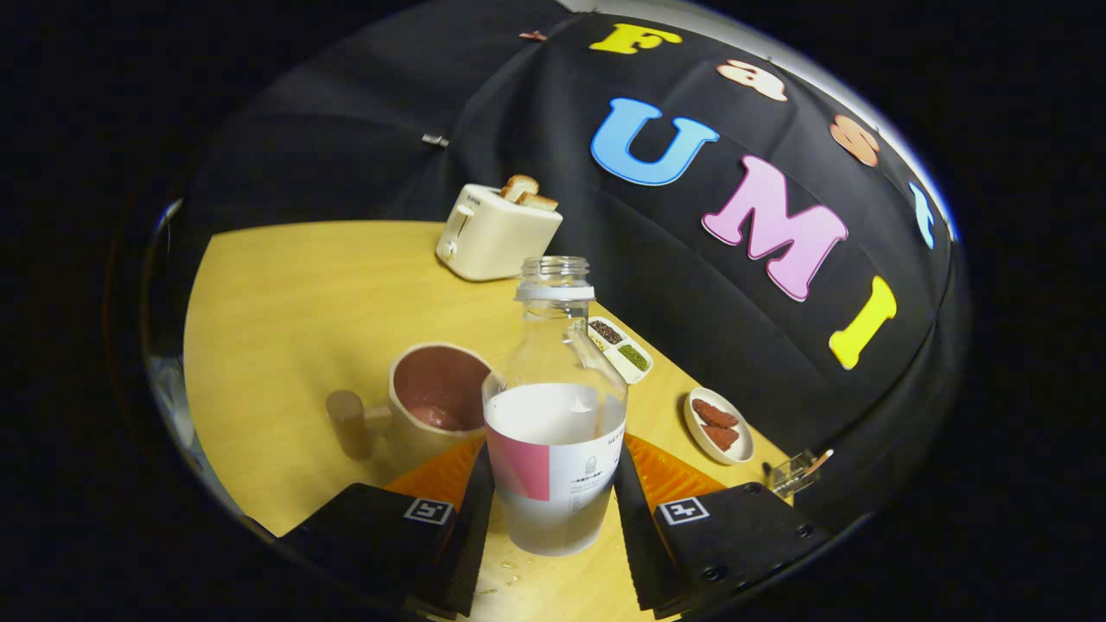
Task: Take the bottle from table, then pour the juice into the cup, finally place the bottle on the coaster
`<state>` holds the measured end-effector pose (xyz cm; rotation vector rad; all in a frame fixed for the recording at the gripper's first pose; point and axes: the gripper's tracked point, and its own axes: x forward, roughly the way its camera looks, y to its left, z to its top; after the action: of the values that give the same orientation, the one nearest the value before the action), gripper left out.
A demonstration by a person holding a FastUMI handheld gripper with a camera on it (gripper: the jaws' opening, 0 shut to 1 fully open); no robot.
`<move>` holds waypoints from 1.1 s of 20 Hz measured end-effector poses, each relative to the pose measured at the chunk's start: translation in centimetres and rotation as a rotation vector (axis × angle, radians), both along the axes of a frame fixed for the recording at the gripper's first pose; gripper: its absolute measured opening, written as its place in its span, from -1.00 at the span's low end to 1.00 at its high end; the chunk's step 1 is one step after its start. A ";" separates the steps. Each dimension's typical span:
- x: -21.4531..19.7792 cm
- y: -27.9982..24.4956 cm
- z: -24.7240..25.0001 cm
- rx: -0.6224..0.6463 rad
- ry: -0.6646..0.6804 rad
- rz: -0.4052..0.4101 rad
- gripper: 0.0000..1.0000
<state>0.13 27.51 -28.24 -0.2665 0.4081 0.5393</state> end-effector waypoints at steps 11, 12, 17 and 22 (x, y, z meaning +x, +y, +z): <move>6.8 -3.2 3.3 0.279 -0.073 -0.145 0.44; 7.5 -3.2 3.5 0.306 -0.085 -0.154 0.44; 11.2 -4.4 4.4 0.373 -0.170 -0.229 0.46; 14.9 -5.2 1.7 0.383 -0.173 -0.282 0.45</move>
<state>15.08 22.35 -26.55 0.1130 0.1644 0.3049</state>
